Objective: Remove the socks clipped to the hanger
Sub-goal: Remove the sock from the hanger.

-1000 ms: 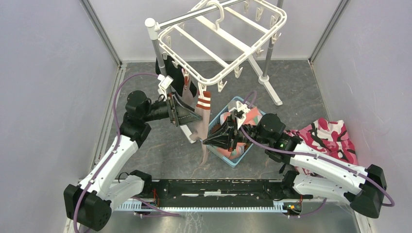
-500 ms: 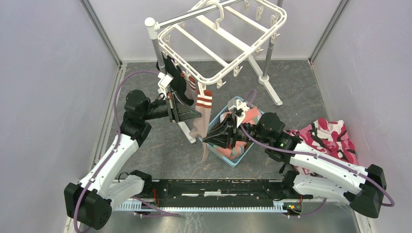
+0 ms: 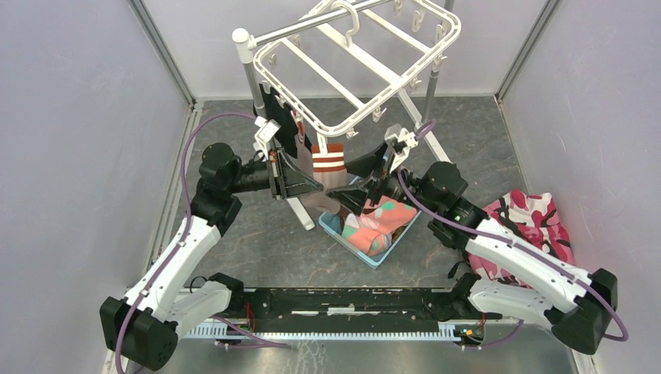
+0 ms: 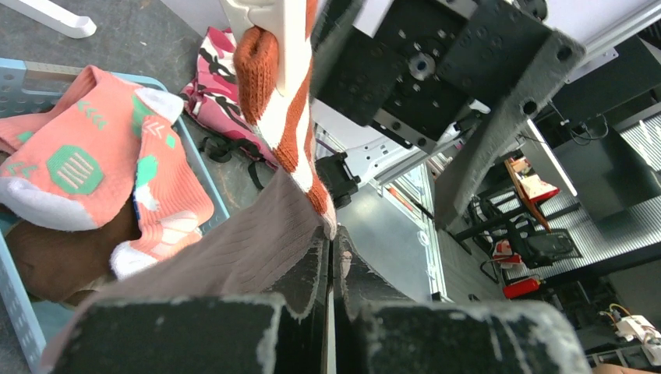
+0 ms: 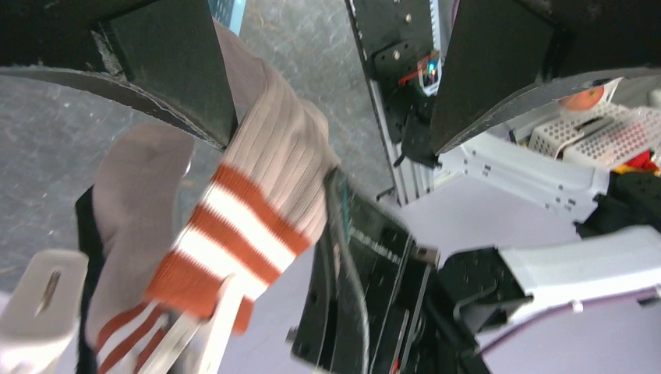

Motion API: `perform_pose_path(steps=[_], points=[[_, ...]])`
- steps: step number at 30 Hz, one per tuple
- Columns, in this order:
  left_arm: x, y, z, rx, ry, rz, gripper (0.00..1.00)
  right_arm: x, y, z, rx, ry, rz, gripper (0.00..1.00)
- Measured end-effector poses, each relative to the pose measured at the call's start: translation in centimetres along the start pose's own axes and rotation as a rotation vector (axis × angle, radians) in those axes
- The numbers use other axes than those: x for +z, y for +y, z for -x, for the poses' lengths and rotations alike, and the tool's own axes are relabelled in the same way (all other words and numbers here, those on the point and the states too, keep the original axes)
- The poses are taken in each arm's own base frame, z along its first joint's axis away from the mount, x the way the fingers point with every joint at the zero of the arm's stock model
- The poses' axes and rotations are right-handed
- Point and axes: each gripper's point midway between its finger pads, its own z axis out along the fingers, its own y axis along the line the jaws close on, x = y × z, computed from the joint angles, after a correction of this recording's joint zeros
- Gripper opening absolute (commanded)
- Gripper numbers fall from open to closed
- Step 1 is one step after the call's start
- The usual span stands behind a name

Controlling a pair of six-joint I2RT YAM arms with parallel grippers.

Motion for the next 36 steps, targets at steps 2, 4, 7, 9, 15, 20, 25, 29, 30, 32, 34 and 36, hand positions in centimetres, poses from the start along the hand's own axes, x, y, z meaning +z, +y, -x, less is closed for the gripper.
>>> perform_pose_path(steps=[2, 4, 7, 9, 15, 20, 25, 29, 30, 32, 34, 36], points=[[0.1, -0.4, 0.0, 0.003, 0.006, -0.009, 0.02, 0.7, -0.6, 1.0, 0.011, -0.033, 0.008, 0.98], [0.1, -0.9, 0.1, 0.012, 0.014, -0.025, 0.02, 1.4, -1.1, 1.3, 0.037, -0.052, 0.021, 0.98], [0.2, -1.9, 0.3, 0.033, 0.024, -0.051, 0.02, 2.7, -1.8, 1.6, 0.106, -0.086, 0.061, 0.98], [0.2, -2.4, 0.3, 0.041, 0.032, -0.066, 0.02, 3.2, -1.8, 2.0, 0.142, -0.111, 0.087, 0.98], [0.3, -3.0, 0.2, 0.048, 0.043, -0.083, 0.02, 4.3, -1.0, 3.8, 0.238, -0.207, 0.19, 0.95], [0.4, -3.5, 0.4, 0.061, 0.044, -0.095, 0.02, 4.6, -0.8, 5.3, 0.309, -0.288, 0.247, 0.82], [0.4, -3.6, 0.4, 0.06, 0.045, -0.096, 0.02, 4.9, -1.3, 6.2, 0.375, -0.351, 0.279, 0.73], [0.5, -3.5, 0.4, 0.06, 0.045, -0.096, 0.02, 5.1, -1.5, 6.8, 0.396, -0.376, 0.285, 0.63], [0.5, -3.5, 0.4, 0.06, 0.045, -0.096, 0.02, 5.1, -1.6, 6.9, 0.4, -0.383, 0.288, 0.61], [0.5, -3.5, 0.4, 0.06, 0.045, -0.096, 0.02, 5.3, -1.7, 7.3, 0.407, -0.395, 0.294, 0.58], [0.5, -3.6, 0.4, 0.06, 0.045, -0.096, 0.02, 5.5, -1.7, 7.5, 0.415, -0.4, 0.297, 0.55], [0.5, -3.5, 0.4, 0.059, 0.042, -0.093, 0.02, 5.6, -1.7, 7.7, 0.418, -0.404, 0.303, 0.53]])
